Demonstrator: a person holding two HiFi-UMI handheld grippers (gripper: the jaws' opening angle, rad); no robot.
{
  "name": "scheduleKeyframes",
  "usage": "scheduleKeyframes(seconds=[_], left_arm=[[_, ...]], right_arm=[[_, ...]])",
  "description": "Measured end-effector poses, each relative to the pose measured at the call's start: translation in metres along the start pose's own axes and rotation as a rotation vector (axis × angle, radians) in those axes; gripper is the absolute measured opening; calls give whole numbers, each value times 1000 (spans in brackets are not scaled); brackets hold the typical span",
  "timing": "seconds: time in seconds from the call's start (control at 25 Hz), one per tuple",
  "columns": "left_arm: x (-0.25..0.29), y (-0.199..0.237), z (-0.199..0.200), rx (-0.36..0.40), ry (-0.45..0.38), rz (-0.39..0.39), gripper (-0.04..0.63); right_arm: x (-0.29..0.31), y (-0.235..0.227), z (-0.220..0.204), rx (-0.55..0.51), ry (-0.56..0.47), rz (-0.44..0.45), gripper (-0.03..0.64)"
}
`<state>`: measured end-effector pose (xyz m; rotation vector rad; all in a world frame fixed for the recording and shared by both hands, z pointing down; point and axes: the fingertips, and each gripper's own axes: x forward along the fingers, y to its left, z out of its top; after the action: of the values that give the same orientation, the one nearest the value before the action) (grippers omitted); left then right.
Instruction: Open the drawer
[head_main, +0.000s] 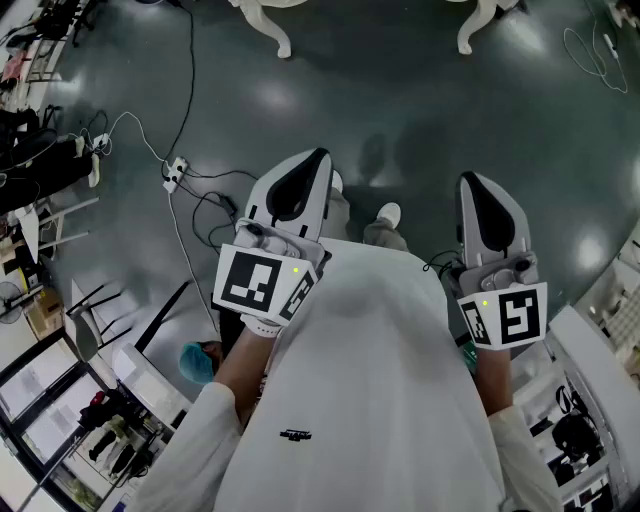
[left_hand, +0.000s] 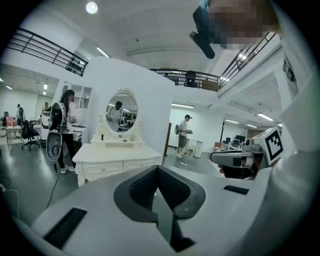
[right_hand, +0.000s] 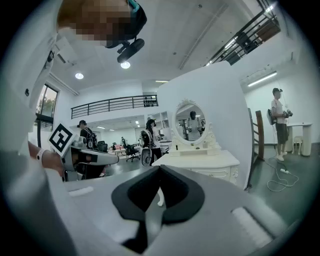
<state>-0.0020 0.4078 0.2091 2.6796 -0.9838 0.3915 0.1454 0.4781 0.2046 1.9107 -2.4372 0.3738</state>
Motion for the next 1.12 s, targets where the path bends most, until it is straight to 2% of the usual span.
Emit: scheduleKeyframes(seconds=[0.2,0.4,0.52,0.76,1.12], left_arm=[[-4,-10,1,-24,-6,-41,9],[-10,0,5,-31,-14,-77,9],[-14,11,12,-26,-29,-85,9],[-27,59,29,-46,-69,-64,9],[-44,137,35,-87,-109,-34,9]], right_arm=[[4,5,0,-6,7,-12,11],[21,16,-4,49,22,-33,11],[27,21,3,27,5,-66,11],[56,38,15,4,5,-100,11],[121,87,33,-56,-14,-57,11]])
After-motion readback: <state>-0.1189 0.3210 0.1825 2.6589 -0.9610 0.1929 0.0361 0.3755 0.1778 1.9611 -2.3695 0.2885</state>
